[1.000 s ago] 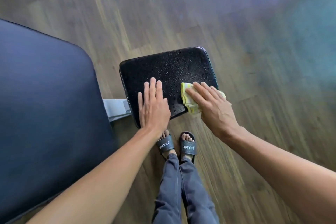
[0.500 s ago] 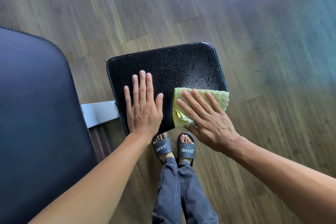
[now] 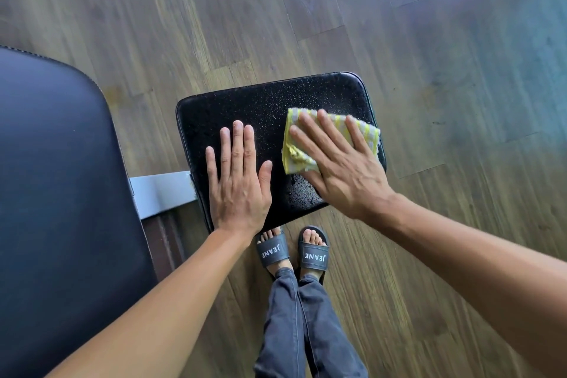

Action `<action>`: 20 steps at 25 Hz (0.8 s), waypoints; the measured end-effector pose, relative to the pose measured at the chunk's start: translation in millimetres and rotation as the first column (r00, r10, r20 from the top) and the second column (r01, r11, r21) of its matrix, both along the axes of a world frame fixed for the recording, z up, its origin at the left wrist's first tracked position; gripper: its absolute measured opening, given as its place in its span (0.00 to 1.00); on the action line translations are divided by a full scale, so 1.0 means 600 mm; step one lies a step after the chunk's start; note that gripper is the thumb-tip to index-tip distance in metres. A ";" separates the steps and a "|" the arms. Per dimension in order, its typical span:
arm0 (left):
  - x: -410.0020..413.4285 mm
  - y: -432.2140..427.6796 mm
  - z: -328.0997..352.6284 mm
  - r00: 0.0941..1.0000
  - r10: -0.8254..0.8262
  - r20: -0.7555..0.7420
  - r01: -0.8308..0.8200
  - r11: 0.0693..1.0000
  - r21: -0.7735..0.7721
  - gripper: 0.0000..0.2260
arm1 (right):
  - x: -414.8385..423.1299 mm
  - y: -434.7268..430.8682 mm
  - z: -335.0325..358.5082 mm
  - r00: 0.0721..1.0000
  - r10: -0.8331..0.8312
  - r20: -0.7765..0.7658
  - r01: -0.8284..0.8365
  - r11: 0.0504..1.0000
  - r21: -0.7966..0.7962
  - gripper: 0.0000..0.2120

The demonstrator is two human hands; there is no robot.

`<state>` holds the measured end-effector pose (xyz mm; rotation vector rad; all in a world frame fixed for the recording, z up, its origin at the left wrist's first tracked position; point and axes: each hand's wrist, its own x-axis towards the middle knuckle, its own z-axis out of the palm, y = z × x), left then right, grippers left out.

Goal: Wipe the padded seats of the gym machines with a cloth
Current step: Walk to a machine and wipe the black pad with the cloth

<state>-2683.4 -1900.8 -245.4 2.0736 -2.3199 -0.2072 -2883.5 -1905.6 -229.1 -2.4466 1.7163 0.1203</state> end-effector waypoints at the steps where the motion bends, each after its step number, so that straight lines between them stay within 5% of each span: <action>1: 0.000 0.000 0.000 1.000 0.000 0.003 0.000 1.000 -0.002 0.27 | -0.001 -0.020 -0.004 1.000 -0.021 0.007 0.021 1.000 -0.006 0.29; 10: 0.000 0.001 -0.001 1.000 -0.003 0.004 0.003 1.000 -0.015 0.27 | -0.014 -0.076 -0.008 0.920 -0.372 0.120 0.369 0.928 0.045 0.28; 15: 0.000 0.000 0.001 1.000 0.005 -0.003 -0.005 1.000 -0.007 0.27 | -0.010 0.057 0.004 0.918 -0.387 0.082 0.381 0.921 0.083 0.29; 20: -0.003 0.000 -0.003 1.000 0.005 -0.010 -0.006 1.000 -0.019 0.27 | 0.008 -0.013 -0.002 0.896 -0.433 0.100 0.425 0.900 0.098 0.29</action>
